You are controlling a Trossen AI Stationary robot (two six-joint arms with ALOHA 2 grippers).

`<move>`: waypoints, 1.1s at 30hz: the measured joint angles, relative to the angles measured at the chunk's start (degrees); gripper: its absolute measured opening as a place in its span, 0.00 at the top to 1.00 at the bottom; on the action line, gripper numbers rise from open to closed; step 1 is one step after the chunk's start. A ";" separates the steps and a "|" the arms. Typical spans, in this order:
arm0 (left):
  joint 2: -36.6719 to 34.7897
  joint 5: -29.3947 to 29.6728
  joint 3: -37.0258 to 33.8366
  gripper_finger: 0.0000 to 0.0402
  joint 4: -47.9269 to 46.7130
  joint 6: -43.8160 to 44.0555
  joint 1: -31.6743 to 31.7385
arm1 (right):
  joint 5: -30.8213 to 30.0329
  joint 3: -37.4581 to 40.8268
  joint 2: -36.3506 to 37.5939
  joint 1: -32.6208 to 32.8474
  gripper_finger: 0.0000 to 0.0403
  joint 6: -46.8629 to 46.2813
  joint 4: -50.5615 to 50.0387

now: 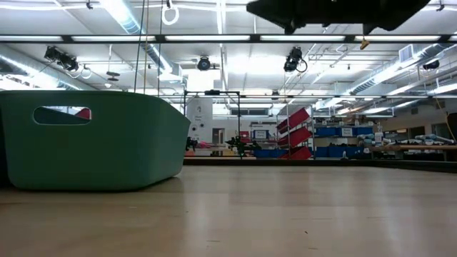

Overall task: Sort batteries
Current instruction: Return to Home Position

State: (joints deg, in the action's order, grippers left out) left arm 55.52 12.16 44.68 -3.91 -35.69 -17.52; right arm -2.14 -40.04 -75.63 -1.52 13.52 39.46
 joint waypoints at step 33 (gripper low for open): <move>-50.31 16.02 -24.41 1.00 -1.26 5.44 -0.08 | -0.60 25.90 40.18 -6.74 1.00 -0.51 -0.14</move>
State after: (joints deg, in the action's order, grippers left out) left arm 5.21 28.18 20.27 -5.17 -30.25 -17.61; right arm -2.74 -14.13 -35.45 -8.26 13.00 39.31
